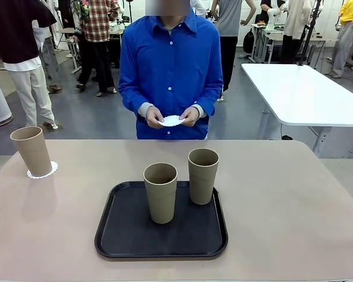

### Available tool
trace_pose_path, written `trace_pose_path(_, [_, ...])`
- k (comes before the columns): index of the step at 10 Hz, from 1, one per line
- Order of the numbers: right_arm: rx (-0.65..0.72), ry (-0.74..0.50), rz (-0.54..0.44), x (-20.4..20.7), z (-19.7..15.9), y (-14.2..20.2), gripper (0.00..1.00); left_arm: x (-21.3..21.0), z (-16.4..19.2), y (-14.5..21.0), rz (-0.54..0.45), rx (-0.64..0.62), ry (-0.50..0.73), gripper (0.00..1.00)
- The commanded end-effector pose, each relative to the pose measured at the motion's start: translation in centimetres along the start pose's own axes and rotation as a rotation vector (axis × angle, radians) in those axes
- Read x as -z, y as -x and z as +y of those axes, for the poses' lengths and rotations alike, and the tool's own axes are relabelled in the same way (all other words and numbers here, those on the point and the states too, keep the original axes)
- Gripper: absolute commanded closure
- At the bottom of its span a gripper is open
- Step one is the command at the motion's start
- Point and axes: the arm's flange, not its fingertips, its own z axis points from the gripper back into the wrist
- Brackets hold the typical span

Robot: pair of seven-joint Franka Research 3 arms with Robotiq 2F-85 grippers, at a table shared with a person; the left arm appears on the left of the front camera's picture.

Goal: Place coasters on the table and set cups on them.
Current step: Take one Reusable plastic cup from the Flat Tray and place it on a coaster set by the human.

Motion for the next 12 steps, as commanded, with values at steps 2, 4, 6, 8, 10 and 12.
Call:
trace_pose_path(2, [-0.004,-0.011,0.000,0.0,0.0,0.1,0.00,-0.1,2.4,-1.1,-0.071,-0.048,0.349,0.00])
trace_pose_path(4, [-0.004,-0.011,0.000,0.0,0.0,0.1,0.00,-0.6,6.5,-0.7,-0.307,-0.200,0.869,0.00])
trace_pose_path(6, [-0.004,-0.011,0.000,0.0,0.0,0.1,0.00,0.1,10.1,0.6,-0.424,-0.336,1.181,0.00])
trace_pose_path(8, [-0.004,-0.011,0.000,0.0,0.0,0.1,0.00,2.2,14.1,3.4,-0.417,-0.351,1.390,0.00])
trace_pose_path(10, [-0.004,-0.011,0.000,0.0,0.0,0.1,0.00,5.3,17.8,6.6,-0.352,-0.393,1.400,0.00])
trace_pose_path(12, [-0.004,-0.011,0.000,0.0,0.0,0.1,0.00,6.5,20.3,8.3,-0.345,-0.396,1.392,0.00])
